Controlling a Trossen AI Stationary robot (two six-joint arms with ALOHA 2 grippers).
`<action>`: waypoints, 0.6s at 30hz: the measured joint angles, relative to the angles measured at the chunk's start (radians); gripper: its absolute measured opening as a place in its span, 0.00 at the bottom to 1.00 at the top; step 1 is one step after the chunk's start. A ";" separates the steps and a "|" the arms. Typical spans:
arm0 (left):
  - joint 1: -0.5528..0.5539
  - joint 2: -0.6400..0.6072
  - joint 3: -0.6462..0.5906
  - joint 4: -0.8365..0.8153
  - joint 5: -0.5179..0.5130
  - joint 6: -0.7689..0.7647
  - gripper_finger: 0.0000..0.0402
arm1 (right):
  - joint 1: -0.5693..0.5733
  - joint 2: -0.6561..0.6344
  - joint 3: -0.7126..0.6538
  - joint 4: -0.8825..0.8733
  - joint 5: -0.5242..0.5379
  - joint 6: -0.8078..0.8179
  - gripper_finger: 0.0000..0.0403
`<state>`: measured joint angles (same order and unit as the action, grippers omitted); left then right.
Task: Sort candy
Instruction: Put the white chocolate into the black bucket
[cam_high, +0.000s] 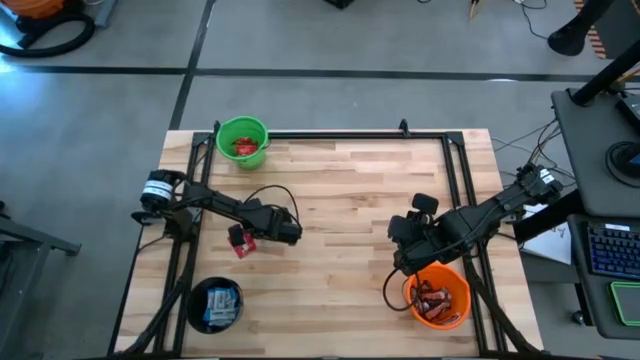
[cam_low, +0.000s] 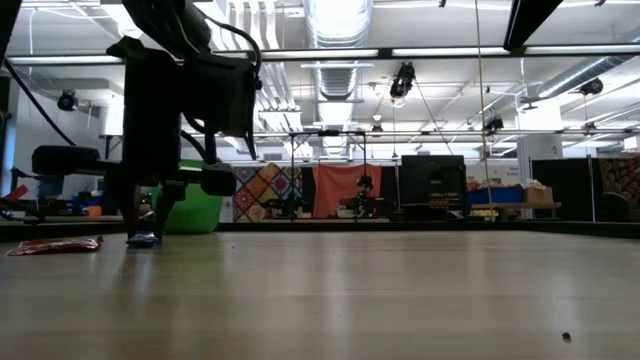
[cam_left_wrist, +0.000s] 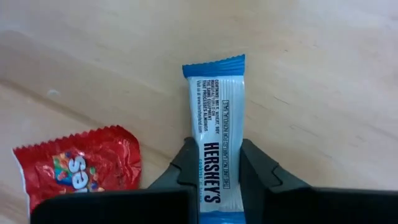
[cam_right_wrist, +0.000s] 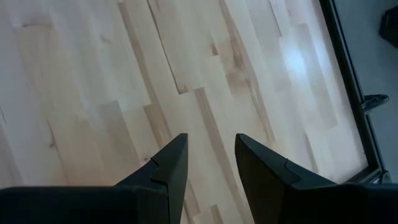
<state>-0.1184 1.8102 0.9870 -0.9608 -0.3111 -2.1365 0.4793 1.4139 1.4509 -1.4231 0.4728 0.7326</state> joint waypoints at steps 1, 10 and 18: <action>0.001 -0.001 0.000 0.003 0.000 0.021 0.07 | 0.000 0.000 0.000 0.000 0.000 0.000 0.31; 0.000 -0.003 0.067 -0.012 -0.029 0.163 0.01 | 0.000 0.000 0.000 0.005 0.000 0.000 0.31; -0.002 -0.003 0.076 -0.026 -0.037 0.190 0.01 | 0.000 0.000 0.000 0.018 0.000 0.010 0.31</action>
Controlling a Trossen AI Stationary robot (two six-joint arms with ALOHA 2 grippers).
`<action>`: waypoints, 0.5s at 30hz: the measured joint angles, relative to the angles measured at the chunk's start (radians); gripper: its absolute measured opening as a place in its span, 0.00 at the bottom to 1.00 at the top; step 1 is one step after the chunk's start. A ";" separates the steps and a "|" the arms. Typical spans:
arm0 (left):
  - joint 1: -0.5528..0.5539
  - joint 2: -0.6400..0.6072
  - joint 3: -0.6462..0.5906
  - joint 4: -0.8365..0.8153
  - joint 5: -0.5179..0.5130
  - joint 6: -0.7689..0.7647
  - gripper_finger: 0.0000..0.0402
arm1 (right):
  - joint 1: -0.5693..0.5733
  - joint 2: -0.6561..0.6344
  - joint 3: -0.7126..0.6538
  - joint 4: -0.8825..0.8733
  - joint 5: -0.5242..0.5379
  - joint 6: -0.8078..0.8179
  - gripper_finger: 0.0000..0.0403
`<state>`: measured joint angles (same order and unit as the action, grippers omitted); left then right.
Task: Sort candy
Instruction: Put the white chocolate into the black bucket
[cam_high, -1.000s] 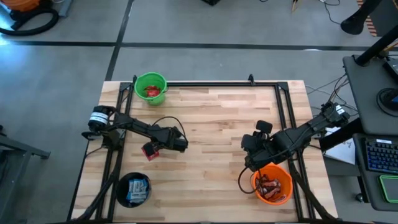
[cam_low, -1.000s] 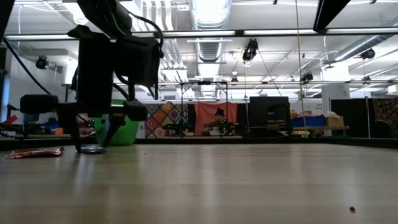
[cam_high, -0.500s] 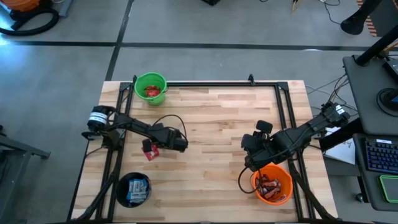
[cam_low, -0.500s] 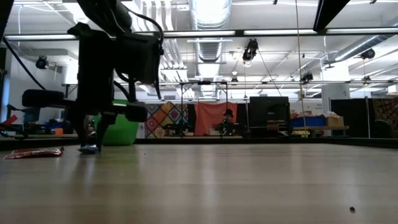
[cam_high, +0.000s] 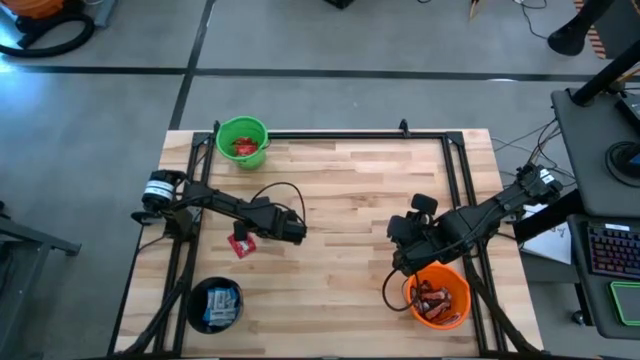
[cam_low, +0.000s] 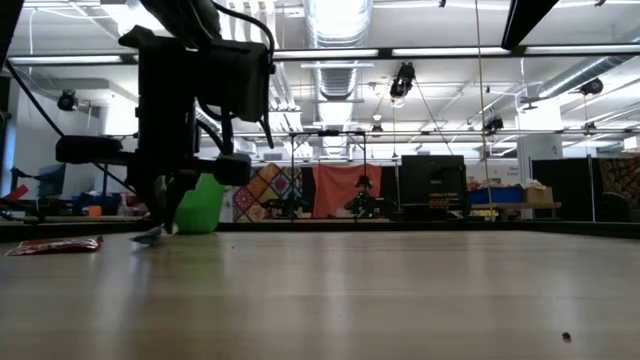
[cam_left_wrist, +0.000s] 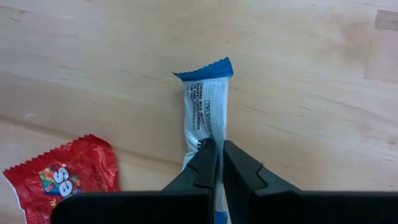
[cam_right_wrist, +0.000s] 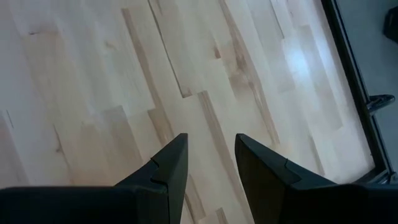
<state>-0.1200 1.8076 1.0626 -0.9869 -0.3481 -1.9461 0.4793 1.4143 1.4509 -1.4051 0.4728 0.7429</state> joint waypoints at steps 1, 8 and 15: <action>-0.001 0.000 0.001 -0.001 0.000 0.000 0.01 | 0.000 0.000 0.000 0.000 0.000 0.002 0.31; -0.002 -0.002 0.013 -0.002 -0.002 0.024 0.01 | 0.000 0.000 0.000 0.001 0.000 0.008 0.31; -0.003 -0.003 0.015 -0.007 -0.002 0.028 0.00 | 0.000 0.000 0.000 0.002 0.000 0.009 0.31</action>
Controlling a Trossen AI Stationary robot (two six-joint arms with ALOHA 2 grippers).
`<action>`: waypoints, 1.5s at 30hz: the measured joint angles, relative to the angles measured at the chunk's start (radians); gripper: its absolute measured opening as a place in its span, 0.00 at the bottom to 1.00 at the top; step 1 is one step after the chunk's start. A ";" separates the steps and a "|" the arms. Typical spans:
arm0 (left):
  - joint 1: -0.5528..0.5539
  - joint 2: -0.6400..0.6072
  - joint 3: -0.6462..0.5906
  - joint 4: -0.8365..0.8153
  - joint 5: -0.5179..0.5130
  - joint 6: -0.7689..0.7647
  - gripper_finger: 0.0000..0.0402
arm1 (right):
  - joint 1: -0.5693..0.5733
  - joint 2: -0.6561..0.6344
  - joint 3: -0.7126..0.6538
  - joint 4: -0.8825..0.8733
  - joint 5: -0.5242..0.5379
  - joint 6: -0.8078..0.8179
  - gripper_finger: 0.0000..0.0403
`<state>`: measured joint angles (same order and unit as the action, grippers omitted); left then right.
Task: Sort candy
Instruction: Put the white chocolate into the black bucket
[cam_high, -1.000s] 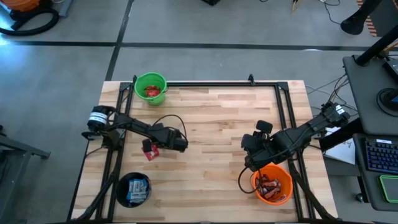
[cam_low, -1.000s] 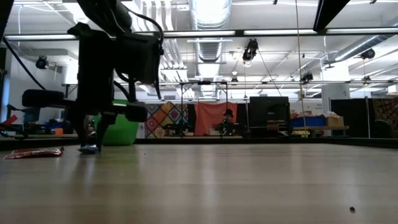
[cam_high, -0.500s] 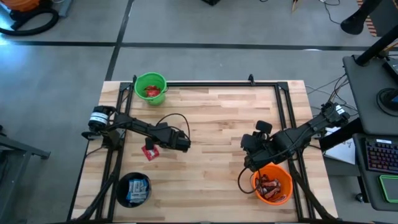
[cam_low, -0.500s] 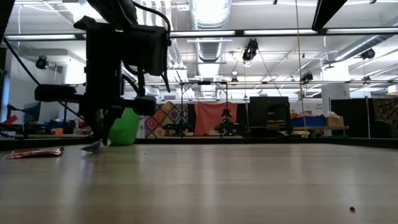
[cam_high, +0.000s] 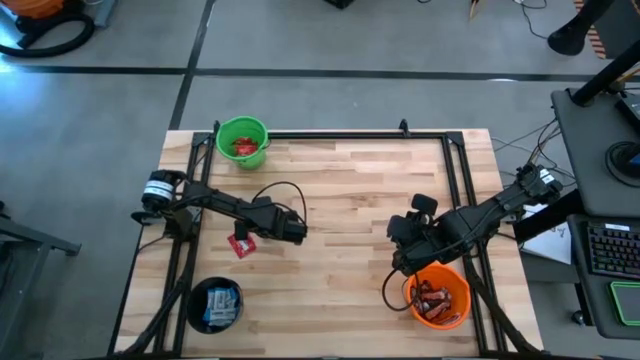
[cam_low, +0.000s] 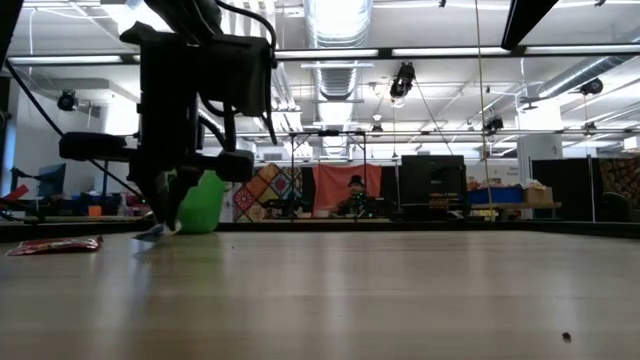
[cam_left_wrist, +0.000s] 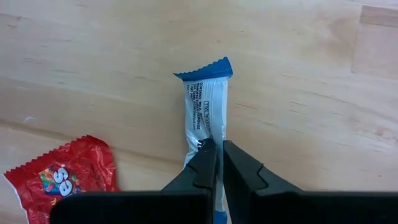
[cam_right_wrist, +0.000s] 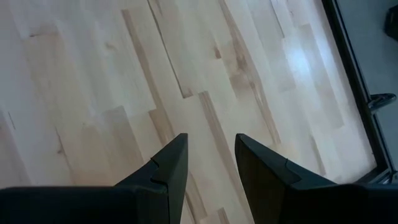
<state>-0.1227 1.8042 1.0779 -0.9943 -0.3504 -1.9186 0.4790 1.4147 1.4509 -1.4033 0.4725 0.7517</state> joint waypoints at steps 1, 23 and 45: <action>-0.001 -0.001 0.000 0.000 0.001 0.004 0.00 | 0.000 0.000 0.000 0.000 0.000 0.000 0.31; -0.141 -0.006 0.445 -0.426 0.027 0.268 0.00 | 0.000 0.000 0.000 0.001 -0.001 -0.003 0.31; -0.756 -0.015 0.796 -0.577 0.104 -0.239 0.00 | 0.000 0.000 0.000 0.005 -0.010 0.083 0.31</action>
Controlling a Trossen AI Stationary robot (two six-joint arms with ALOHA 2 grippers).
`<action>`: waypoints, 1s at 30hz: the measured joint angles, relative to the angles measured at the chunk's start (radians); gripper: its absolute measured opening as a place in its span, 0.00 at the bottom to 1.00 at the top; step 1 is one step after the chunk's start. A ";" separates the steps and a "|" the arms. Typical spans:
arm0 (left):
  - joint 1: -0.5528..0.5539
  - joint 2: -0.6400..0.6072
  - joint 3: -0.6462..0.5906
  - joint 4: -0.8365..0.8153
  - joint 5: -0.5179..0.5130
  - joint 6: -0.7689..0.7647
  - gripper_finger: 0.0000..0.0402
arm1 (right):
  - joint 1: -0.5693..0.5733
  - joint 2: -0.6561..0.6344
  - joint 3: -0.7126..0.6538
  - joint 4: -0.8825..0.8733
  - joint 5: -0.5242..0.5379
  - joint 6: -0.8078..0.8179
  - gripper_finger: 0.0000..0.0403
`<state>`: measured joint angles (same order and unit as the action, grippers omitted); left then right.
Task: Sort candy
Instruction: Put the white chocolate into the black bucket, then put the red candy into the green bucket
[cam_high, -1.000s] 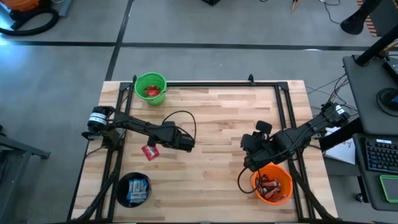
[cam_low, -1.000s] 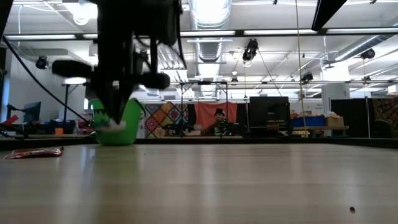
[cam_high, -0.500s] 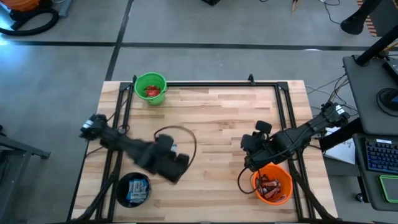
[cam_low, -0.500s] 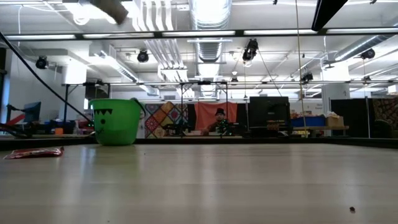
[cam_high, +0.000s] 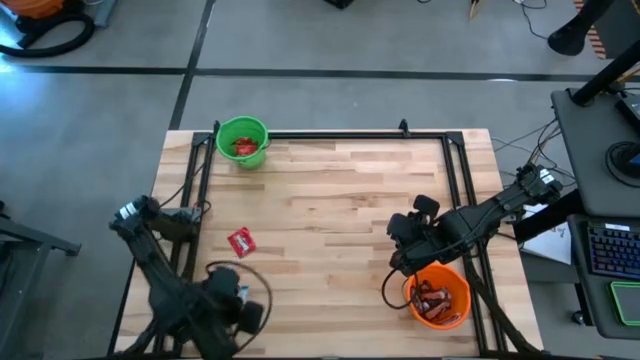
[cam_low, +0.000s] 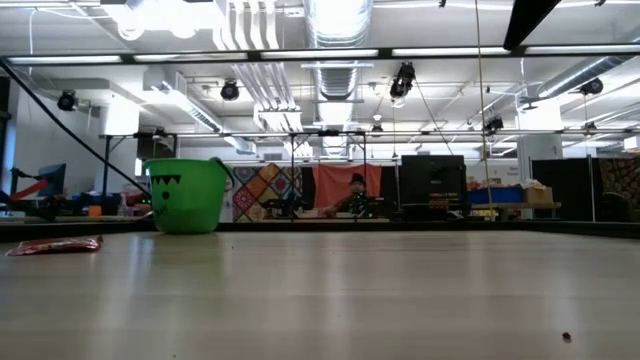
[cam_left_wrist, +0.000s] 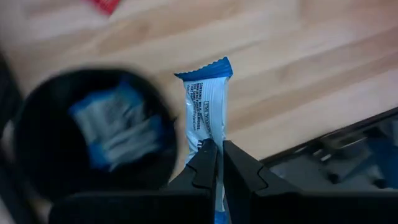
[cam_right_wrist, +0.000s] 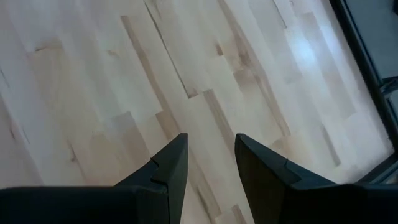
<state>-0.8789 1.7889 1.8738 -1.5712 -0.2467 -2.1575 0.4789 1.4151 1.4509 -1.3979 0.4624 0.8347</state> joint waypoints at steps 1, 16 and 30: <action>-0.022 -0.001 -0.010 0.000 0.023 -0.026 0.00 | 0.000 0.000 0.000 0.000 -0.005 0.005 0.31; -0.179 -0.006 -0.170 0.000 0.144 -0.172 0.00 | 0.000 0.000 0.000 0.000 -0.052 0.046 0.31; -0.178 -0.069 -0.318 0.000 0.160 -0.180 0.19 | 0.000 0.000 0.000 -0.001 -0.073 0.047 0.31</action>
<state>-1.0573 1.7195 1.5558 -1.5715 -0.0868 -2.3371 0.4791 1.4151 1.4509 -1.3987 0.3898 0.8820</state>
